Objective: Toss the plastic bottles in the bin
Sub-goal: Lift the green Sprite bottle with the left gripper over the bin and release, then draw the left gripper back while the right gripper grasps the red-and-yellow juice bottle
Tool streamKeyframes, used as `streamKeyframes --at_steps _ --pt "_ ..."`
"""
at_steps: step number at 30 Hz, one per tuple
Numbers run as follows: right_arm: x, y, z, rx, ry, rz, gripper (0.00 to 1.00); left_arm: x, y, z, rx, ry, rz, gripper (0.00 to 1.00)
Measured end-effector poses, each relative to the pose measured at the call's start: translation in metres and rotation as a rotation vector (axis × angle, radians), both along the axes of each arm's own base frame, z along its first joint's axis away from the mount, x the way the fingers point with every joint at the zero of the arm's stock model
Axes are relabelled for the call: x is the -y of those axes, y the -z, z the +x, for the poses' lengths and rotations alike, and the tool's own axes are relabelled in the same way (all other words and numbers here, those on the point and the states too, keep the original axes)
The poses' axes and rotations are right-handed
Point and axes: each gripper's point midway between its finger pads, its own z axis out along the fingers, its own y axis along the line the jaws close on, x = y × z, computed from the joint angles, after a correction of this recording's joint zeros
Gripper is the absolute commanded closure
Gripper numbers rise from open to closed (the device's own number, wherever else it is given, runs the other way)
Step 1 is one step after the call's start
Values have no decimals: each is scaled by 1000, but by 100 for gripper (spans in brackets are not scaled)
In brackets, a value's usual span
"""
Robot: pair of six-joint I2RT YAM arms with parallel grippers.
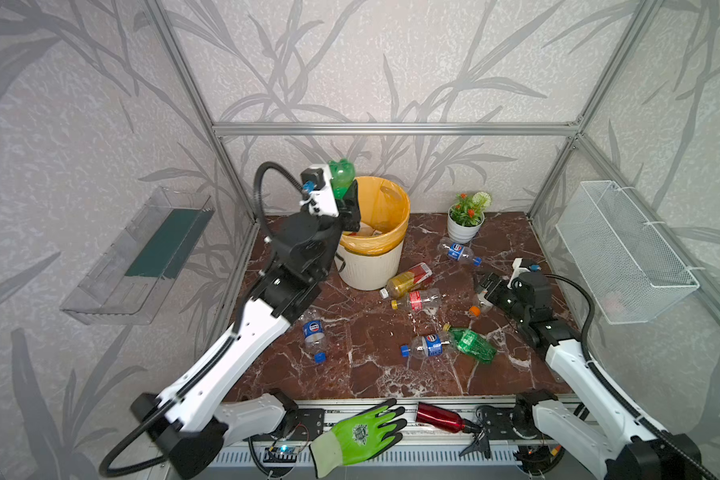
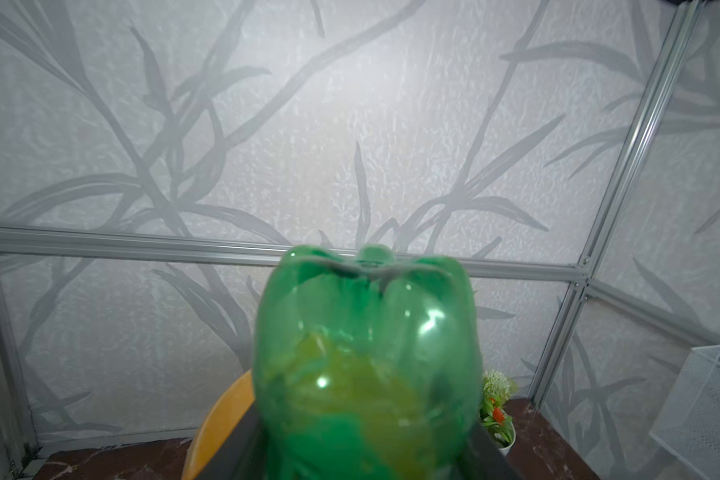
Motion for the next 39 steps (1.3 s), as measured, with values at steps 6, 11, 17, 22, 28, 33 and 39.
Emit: streamKeyframes --at_steps 6,11,17,22,28,33,39 --pt "2 -4 -6 5 1 -5 1 16 86 79 -249 3 45 7" --pt "6 -4 -8 4 17 -18 1 11 85 54 -245 42 32 1" --pt "7 12 -4 -49 20 -25 0 -13 33 -7 -108 78 -27 1" --pt "3 29 -2 -111 6 -11 3 -31 35 -43 -77 86 -55 1" --pt "2 40 1 -171 0 -21 3 -45 114 -62 -234 63 -39 1" --pt "1 38 4 -184 -6 -27 5 -62 165 -82 -347 16 -41 1" --pt "-32 50 9 -242 -79 -18 6 -77 209 -94 -453 -48 -71 1"
